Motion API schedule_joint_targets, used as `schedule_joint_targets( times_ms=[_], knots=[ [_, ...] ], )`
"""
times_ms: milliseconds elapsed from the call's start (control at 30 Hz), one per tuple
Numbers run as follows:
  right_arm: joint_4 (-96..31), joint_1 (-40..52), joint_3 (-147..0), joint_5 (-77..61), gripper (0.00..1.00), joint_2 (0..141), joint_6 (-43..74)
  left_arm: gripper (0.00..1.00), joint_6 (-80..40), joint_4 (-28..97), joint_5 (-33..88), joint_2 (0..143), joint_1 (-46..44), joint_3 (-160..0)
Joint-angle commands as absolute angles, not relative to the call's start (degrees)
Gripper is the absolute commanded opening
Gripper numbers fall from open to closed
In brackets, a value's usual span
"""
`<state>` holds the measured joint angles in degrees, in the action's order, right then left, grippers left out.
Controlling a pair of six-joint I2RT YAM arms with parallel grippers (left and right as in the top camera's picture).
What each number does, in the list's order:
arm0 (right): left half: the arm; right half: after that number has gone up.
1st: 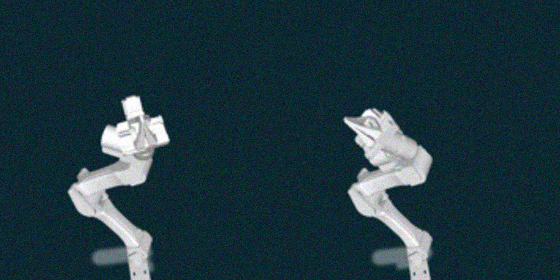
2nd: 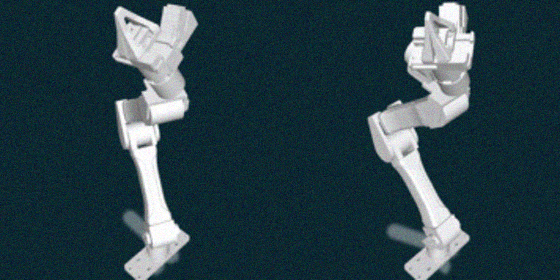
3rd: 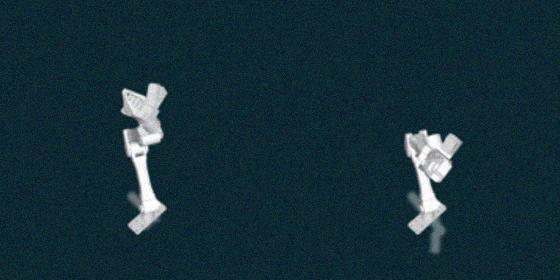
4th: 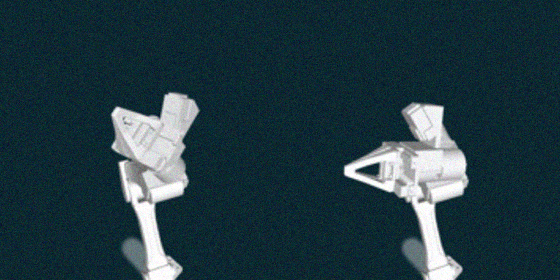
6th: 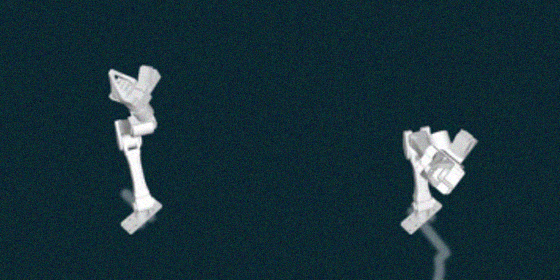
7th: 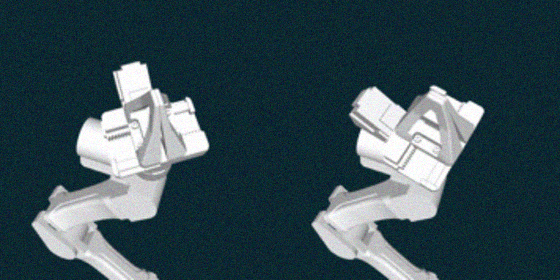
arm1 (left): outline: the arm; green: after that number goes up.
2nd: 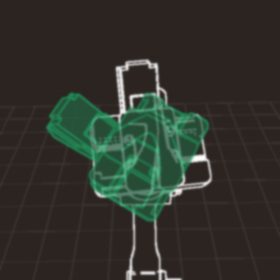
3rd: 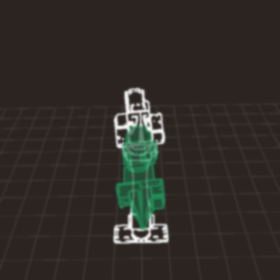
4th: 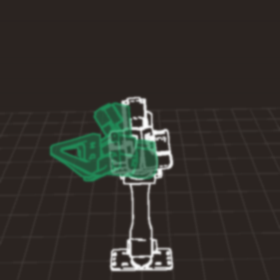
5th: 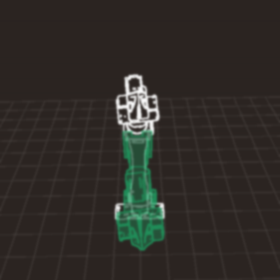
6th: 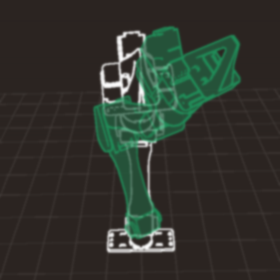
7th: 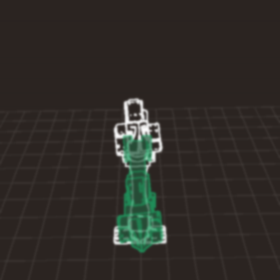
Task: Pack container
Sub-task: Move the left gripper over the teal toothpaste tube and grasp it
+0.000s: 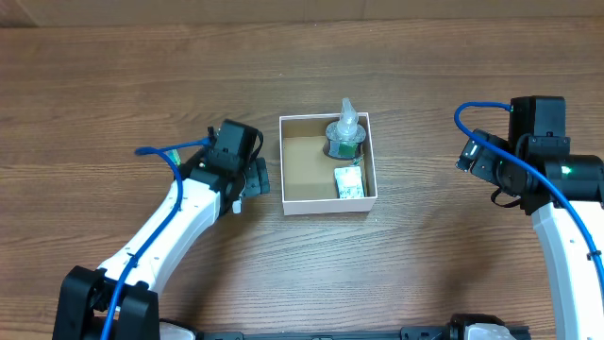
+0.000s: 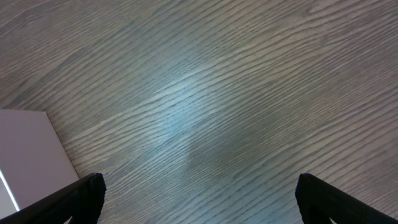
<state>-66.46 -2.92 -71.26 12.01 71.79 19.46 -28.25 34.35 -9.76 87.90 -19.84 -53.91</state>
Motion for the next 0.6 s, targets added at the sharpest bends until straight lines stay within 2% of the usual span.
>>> schedule_joint_targets(
  times_ms=[0,233,400,567],
  knots=[
    [-66.17,-3.03,-72.44,12.40,1.00,71.44,19.53,0.86,-25.43,28.97,-10.96,87.74,-19.40,-48.88],
    [-66.17,-3.03,-72.44,12.40,1.00,71.44,19.53,0.73,-25.50,20.86,-10.59,87.77,-15.59,-43.90],
    [-66.17,-3.03,-72.44,12.40,1.00,71.44,19.53,0.70,-25.26,19.20,-5.52,88.09,-11.33,-43.92],
    [-66.17,-3.03,-72.44,12.40,1.00,71.44,19.53,0.66,-25.28,17.47,-4.16,90.83,-11.00,-43.92]
  ],
)
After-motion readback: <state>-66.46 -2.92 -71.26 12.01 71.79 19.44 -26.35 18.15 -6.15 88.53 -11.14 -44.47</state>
